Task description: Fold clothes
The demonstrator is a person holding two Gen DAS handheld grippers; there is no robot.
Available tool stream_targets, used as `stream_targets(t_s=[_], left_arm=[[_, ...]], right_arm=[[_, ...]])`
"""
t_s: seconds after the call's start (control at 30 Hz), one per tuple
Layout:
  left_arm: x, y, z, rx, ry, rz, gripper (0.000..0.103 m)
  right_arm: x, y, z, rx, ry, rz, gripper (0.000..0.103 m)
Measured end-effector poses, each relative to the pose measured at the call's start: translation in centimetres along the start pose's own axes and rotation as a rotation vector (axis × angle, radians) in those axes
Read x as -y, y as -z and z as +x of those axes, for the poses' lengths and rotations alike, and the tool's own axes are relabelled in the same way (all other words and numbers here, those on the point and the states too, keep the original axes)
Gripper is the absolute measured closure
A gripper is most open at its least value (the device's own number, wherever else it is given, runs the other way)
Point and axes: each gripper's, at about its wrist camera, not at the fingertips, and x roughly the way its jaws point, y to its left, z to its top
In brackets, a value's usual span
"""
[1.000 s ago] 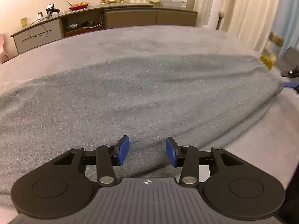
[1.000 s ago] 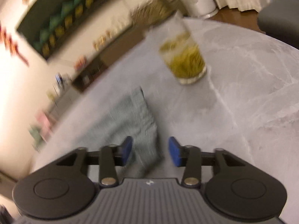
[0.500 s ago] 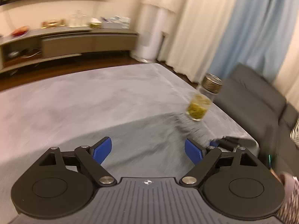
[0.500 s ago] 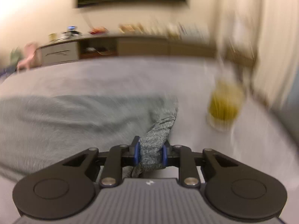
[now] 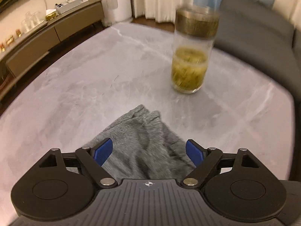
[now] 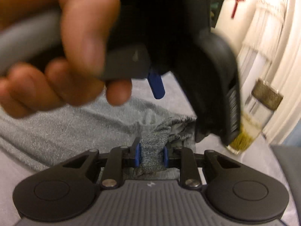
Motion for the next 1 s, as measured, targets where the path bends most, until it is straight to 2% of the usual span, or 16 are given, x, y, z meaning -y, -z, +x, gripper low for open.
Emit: stream_targets(t_s=[0.07,0.1,0.2,0.27,0.33,0.4,0.43,0.5,0.57,0.67,0.7,0.73,0.8,0.83,0.9,1.0], left_arm=[[0.2,-0.3,1.6,-0.025,-0.042,0.012,0.064],[0.3,-0.5,2.4,-0.037,-0.062,0.018,0.069],[-1.4,-0.9,2.3,0.004,-0.071,-0.114,0.079],[-2.6,-1.1,1.6,0.049,-0.063,-0.222,0.081],[-3.2,-1.4,1.3,0.076,-0.051,-0.287,0.081],[-3.0,-1.9,2.2,0.051,-0.020,-0.294,0.081],[-2.8,-2.0,2.8,0.033,-0.009,-0.292,0.080],[-2.8,-1.9,3.8,0.010,-0.005,-0.300,0.072],[-3.3,-1.6,3.6,0.015,-0.006,-0.321,0.051],[-4.1,-1.0,1.9,0.054,0.008,-0.343,0.032],[-4.4,-0.8,1.3,0.067,0.012,-0.351,0.030],[-4.5,-0.7,0.7,0.078,0.028,-0.349,0.027],[-4.1,-0.7,-0.1,0.080,0.080,-0.313,0.023],[-3.6,-0.8,-0.5,0.079,0.107,-0.284,0.018],[-2.6,-1.0,-1.2,0.077,0.149,-0.222,0.017],[-0.8,-1.3,-1.4,0.063,0.151,-0.122,0.015]], right_arm=[[0.4,0.1,0.0,-0.016,-0.009,0.021,0.081],[0.7,0.1,0.0,-0.024,-0.014,0.031,0.081],[2.5,0.2,-0.1,-0.032,-0.038,0.129,0.081],[3.9,0.3,-0.2,-0.035,-0.057,0.207,0.080],[5.7,0.5,0.2,-0.052,-0.074,0.313,0.079],[7.3,0.7,1.5,-0.092,-0.076,0.421,0.075],[8.0,0.7,2.3,-0.114,-0.076,0.473,0.071],[9.1,1.0,2.8,-0.133,-0.081,0.537,0.051],[9.9,1.4,2.9,-0.140,-0.089,0.582,0.031],[11.2,2.1,3.1,-0.150,-0.101,0.648,0.029],[11.2,2.2,3.1,-0.153,-0.103,0.650,0.030],[10.6,1.9,3.3,-0.157,-0.101,0.610,0.039],[9.3,1.4,3.6,-0.163,-0.094,0.528,0.070],[8.6,1.0,4.0,-0.166,-0.083,0.484,0.075],[7.0,0.6,3.8,-0.141,-0.043,0.381,0.079],[4.4,0.2,2.8,-0.080,0.030,0.217,0.081]])
